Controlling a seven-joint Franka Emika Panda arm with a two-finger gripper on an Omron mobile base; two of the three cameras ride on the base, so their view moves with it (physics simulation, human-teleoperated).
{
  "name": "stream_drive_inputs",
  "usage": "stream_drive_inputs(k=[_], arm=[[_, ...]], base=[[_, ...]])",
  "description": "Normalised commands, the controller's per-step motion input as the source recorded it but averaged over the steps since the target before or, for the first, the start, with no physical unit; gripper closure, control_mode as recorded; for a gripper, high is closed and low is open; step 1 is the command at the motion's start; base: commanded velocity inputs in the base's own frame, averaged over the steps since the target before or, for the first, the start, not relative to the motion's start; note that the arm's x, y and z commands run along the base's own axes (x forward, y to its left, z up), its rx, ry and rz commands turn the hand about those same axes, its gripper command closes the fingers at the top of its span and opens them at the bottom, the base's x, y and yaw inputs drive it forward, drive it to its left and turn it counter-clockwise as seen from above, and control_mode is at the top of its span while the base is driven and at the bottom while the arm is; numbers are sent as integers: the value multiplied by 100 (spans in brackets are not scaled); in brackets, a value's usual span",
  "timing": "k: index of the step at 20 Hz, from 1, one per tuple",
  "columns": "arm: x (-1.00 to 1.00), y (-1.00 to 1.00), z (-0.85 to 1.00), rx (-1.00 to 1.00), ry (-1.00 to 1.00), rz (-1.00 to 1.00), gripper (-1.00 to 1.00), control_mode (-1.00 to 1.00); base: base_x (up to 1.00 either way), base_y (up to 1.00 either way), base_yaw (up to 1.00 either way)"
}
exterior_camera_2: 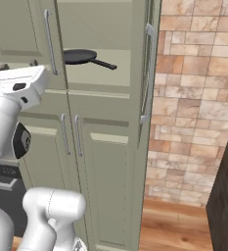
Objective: Retrieve the pan from the cabinet, then place the raw meat into the pan to avoid contamination.
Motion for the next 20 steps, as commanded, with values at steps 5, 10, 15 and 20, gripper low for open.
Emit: stream_drive_inputs(k=[5, 10, 15, 20], arm=[[18, 0, -4, 3, 0, 0, -100, -100], [16, 1, -11, 0, 0, 0, -100, -100], [18, 0, -11, 0, 0, 0, -100, -100], [23, 0, -8, 0, 0, 0, -100, -100]], base=[[0, 0, 0], [0, 0, 0], [0, 0, 0], [0, 0, 0]])
